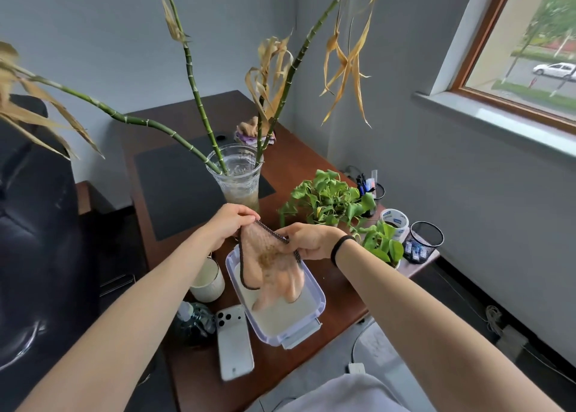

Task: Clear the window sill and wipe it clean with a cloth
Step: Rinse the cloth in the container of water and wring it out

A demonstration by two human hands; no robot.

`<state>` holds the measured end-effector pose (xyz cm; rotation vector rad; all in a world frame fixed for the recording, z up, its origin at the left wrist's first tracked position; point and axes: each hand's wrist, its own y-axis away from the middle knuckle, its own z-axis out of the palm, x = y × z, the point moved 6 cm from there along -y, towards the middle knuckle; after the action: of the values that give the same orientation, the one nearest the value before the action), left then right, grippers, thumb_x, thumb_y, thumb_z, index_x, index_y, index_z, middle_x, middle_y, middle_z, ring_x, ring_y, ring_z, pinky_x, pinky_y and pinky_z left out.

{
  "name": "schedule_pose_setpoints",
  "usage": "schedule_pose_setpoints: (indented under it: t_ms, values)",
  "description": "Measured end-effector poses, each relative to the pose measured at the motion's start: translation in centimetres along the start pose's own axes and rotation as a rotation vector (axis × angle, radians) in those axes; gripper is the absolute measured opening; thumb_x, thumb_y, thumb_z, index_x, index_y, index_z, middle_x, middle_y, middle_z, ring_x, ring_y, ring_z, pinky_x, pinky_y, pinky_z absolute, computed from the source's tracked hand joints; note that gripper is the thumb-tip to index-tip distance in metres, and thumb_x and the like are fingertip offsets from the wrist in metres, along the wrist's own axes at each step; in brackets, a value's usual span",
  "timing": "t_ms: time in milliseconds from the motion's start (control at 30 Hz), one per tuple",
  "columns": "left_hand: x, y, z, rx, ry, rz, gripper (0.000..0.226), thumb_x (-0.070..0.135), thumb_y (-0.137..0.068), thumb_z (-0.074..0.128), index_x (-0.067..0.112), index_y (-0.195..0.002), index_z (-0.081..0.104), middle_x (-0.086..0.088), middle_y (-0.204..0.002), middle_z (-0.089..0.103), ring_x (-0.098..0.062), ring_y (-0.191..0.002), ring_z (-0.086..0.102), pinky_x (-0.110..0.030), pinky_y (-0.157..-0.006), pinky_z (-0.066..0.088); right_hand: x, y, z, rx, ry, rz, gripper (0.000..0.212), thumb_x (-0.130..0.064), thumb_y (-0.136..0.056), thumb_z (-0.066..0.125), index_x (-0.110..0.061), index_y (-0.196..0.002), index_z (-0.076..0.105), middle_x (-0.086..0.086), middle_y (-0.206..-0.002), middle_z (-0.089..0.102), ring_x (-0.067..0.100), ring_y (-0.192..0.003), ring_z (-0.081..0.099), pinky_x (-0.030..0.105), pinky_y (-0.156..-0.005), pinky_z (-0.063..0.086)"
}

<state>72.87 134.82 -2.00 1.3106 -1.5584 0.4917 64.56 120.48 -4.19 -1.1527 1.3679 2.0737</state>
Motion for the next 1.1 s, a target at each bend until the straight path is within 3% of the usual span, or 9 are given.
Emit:
schedule_pose_setpoints:
  t_ms: [167, 267, 367, 567, 733, 833, 933, 1000, 1100]
  values:
    - [0.8, 0.2, 0.0, 0.053, -0.001, 0.031, 0.021, 0.008, -0.091, 0.056, 0.018, -0.081, 0.072, -0.003, -0.084, 0.063, -0.016, -0.081, 0.051, -0.028, -0.069, 0.039, 0.2, 0.7, -0.6, 0.057, 0.031, 0.033, 0.053, 0.027, -0.085, 0.031, 0.001, -0.127, 0.050, 0.016, -0.115, 0.061, 0.028, -0.107, 0.060, 0.030, -0.085, 0.054]
    - [1.4, 0.6, 0.2, 0.021, 0.002, 0.027, 0.020, 0.008, -0.091, 0.057, 0.018, -0.083, 0.073, -0.005, -0.087, 0.064, -0.017, -0.081, 0.052, -0.033, -0.070, 0.041, 0.5, 0.7, -1.0, 0.101, 0.014, 0.034, 0.034, 0.019, -0.087, 0.045, -0.003, -0.108, 0.059, 0.011, -0.101, 0.067, 0.021, -0.091, 0.066, 0.031, -0.082, 0.056]
    - [2.4, 0.9, 0.3, 0.009, -0.011, 0.047, 0.020, 0.008, -0.090, 0.058, 0.018, -0.085, 0.074, -0.002, -0.086, 0.065, -0.015, -0.081, 0.053, -0.032, -0.072, 0.042, 0.9, 0.3, -1.9, 0.233, 0.004, 0.012, 0.016, 0.001, -0.085, 0.065, -0.004, -0.099, 0.059, 0.013, -0.105, 0.065, 0.025, -0.101, 0.062, 0.039, -0.096, 0.050]
    - [3.6, 1.8, 0.2, 0.119, -0.027, 0.110, 0.017, 0.004, -0.091, 0.056, 0.007, -0.095, 0.072, 0.003, -0.086, 0.063, -0.004, -0.075, 0.052, -0.020, -0.063, 0.040, 1.8, 0.3, -2.4, 0.278, -0.019, 0.006, 0.007, -0.006, -0.085, 0.067, -0.002, -0.085, 0.062, 0.012, -0.091, 0.066, 0.023, -0.088, 0.065, 0.039, -0.095, 0.051]
    - [5.6, 2.9, 0.6, 0.092, -0.012, 0.193, 0.018, 0.002, -0.089, 0.057, 0.007, -0.100, 0.071, -0.001, -0.096, 0.065, 0.000, -0.080, 0.054, -0.017, -0.073, 0.042, 2.0, 0.9, -2.5, 0.393, 0.225, -0.002, 0.049, -0.021, -0.079, 0.076, -0.002, -0.120, 0.057, 0.013, -0.123, 0.059, 0.025, -0.111, 0.057, 0.042, -0.101, 0.045]
    - [8.3, 3.8, 1.0, -0.027, -0.037, 0.266, 0.020, 0.002, -0.087, 0.061, 0.014, -0.100, 0.070, -0.002, -0.085, 0.060, -0.005, -0.072, 0.052, -0.010, -0.063, 0.042, 1.3, 0.6, -1.9, 0.376, 0.241, -0.070, 0.093, -0.038, -0.071, 0.080, -0.014, -0.145, 0.029, 0.002, -0.142, 0.039, 0.025, -0.131, 0.039, 0.042, -0.109, 0.035]
    - [10.9, 4.6, 1.3, -0.099, -0.058, 0.303, 0.021, 0.003, -0.086, 0.063, 0.015, -0.102, 0.070, 0.003, -0.077, 0.053, -0.005, -0.071, 0.049, -0.008, -0.062, 0.043, -0.4, 0.1, -0.4, 0.344, 0.198, -0.162, 0.110, -0.051, -0.053, 0.086, -0.014, -0.141, 0.033, 0.005, -0.138, 0.046, 0.027, -0.127, 0.045, 0.044, -0.108, 0.038]
    - [12.3, 5.0, 1.4, -0.099, -0.062, 0.332, 0.022, 0.003, -0.085, 0.063, 0.016, -0.102, 0.070, 0.003, -0.076, 0.051, -0.005, -0.071, 0.048, -0.006, -0.064, 0.043, -1.1, -0.3, 0.1, 0.369, 0.150, -0.210, 0.101, -0.052, -0.046, 0.085, -0.012, -0.130, 0.045, 0.008, -0.125, 0.055, 0.028, -0.116, 0.052, 0.045, -0.104, 0.042]
    - [13.6, 5.4, 1.5, -0.101, -0.014, 0.349, 0.023, 0.002, -0.087, 0.062, 0.017, -0.103, 0.069, 0.002, -0.073, 0.049, -0.012, -0.078, 0.057, -0.019, -0.077, 0.048, -1.6, -1.0, 1.3, 0.295, 0.076, -0.331, 0.031, -0.025, -0.070, 0.081, -0.016, -0.094, 0.065, 0.007, -0.090, 0.063, 0.025, -0.088, 0.058, 0.039, -0.092, 0.046]
